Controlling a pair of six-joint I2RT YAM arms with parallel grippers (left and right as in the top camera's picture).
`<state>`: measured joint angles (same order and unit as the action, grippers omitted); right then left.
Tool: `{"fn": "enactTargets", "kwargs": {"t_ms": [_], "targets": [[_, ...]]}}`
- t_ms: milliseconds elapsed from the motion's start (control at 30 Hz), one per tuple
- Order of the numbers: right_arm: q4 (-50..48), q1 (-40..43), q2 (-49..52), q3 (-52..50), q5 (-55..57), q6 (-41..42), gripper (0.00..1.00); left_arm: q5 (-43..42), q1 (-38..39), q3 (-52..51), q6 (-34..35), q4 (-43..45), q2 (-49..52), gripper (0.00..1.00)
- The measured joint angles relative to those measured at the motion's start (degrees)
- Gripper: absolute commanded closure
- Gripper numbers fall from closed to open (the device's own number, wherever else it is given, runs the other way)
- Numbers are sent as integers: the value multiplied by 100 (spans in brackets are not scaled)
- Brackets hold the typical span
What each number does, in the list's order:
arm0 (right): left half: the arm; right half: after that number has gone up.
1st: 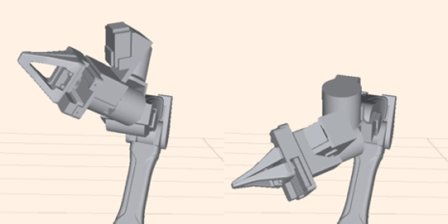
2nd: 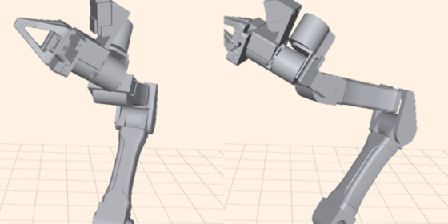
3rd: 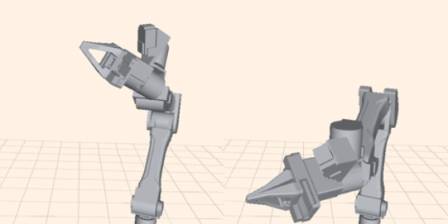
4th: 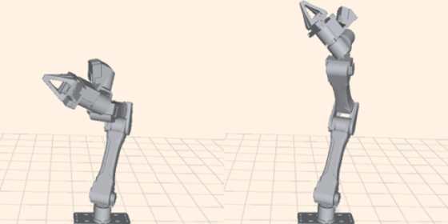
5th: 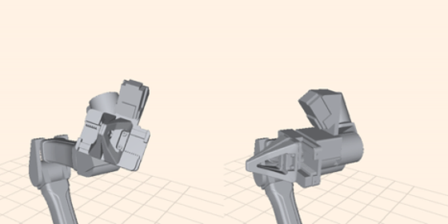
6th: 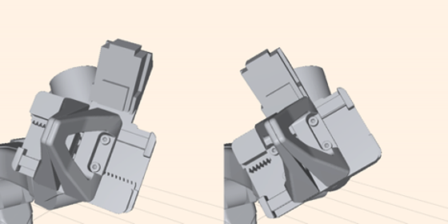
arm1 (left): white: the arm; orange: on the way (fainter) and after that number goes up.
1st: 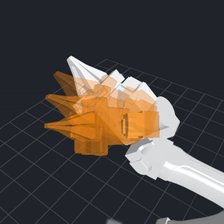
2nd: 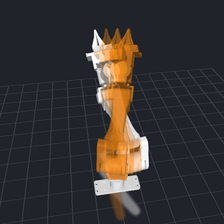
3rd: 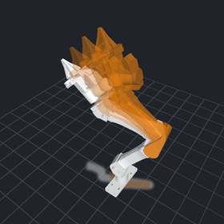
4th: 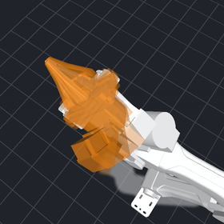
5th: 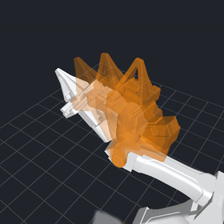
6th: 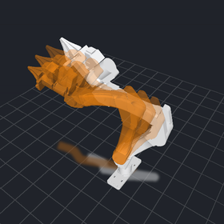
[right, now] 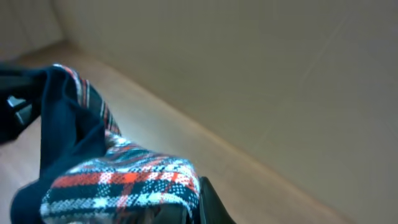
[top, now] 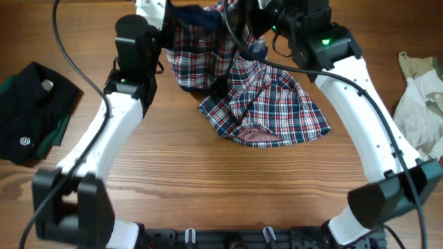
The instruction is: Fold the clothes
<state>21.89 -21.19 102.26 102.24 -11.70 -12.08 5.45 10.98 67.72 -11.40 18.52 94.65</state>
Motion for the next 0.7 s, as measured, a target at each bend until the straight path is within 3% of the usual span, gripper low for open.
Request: {"fn": "enactTargets", "kwargs": {"t_ms": [167,300,433,700], "targets": [[-1294,0,866,15,212,-229,96,-706,-557,55,-118,2118,966,96],[-1947,0,1353,13,306,-461,96,-1296,-1082,234,-138,2173,1486,96],[-1670,-11,1377,28,310,-479,96,-1694,-1388,387,-28,1226,1495,96],[494,-37,1379,48,-752,-293,96,-1777,-1419,409,85,-590,1478,96]]}}
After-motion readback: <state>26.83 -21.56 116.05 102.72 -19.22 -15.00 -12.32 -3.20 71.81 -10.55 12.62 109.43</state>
